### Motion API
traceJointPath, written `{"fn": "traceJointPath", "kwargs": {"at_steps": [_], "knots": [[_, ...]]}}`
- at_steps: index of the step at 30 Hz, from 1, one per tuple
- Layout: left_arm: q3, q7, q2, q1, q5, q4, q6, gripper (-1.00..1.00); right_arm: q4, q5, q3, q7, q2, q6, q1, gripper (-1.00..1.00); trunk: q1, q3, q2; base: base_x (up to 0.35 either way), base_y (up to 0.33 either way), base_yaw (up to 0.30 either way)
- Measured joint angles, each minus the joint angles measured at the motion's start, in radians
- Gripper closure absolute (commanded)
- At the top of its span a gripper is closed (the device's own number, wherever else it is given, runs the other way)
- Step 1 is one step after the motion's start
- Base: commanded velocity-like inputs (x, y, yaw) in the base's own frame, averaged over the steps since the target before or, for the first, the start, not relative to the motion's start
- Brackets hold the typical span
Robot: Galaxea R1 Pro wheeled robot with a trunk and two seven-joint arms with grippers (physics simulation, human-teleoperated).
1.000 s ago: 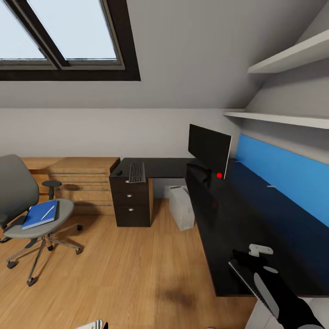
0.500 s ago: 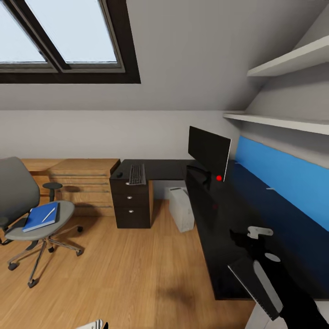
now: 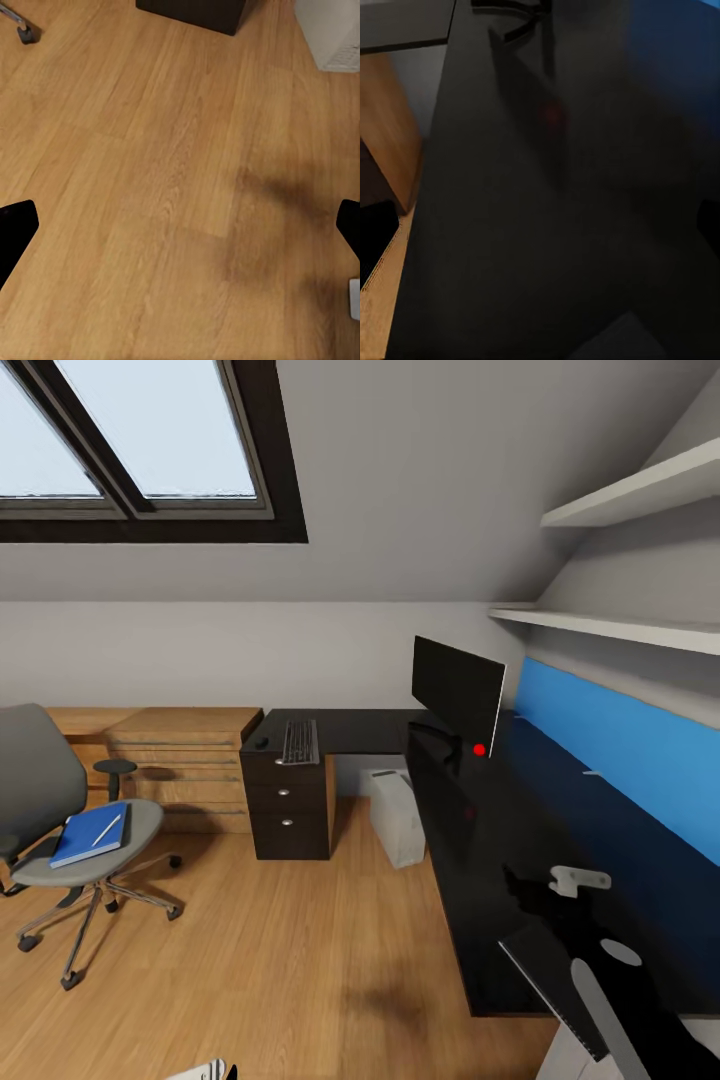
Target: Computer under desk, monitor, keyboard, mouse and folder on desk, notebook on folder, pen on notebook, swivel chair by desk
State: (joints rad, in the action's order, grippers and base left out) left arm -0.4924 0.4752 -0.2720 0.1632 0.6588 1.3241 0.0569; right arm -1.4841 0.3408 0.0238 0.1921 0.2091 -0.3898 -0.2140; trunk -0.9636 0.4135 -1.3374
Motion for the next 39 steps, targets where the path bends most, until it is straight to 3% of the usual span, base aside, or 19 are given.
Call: {"fn": "traceJointPath", "kwargs": {"at_steps": [6,8,13,14,39], "knots": [[0.000,0.000,0.000,0.000,0.001,0.000,0.000,-1.00,-0.007,0.062,-0.016,0.003,0.001,-0.001,0.005,-1.00,0.000,0.000,0.000,-0.059,0.000,0.000],[-0.001,0.000,0.000,0.000,0.002,0.000,0.000,-1.00,-0.009,0.160,-0.083,0.003,-0.001,-0.003,0.006,-1.00,-0.001,0.000,0.000,-0.280,0.000,0.000],[-0.001,0.000,0.000,0.000,0.003,0.000,0.000,-1.00,-0.009,0.281,-0.130,0.002,0.001,-0.016,0.006,-1.00,-0.001,0.000,0.000,-0.313,0.000,0.000],[-0.001,0.000,0.000,0.000,0.004,-0.001,0.000,-1.00,-0.009,0.342,-0.159,0.002,0.003,-0.057,0.006,-1.00,-0.001,0.000,0.000,-0.334,0.000,0.000],[-0.003,0.001,0.000,0.000,0.003,-0.001,0.000,-1.00,0.017,0.357,-0.198,-0.001,0.002,-0.066,0.006,-1.00,0.000,0.000,0.000,-0.308,-0.069,0.000]]}}
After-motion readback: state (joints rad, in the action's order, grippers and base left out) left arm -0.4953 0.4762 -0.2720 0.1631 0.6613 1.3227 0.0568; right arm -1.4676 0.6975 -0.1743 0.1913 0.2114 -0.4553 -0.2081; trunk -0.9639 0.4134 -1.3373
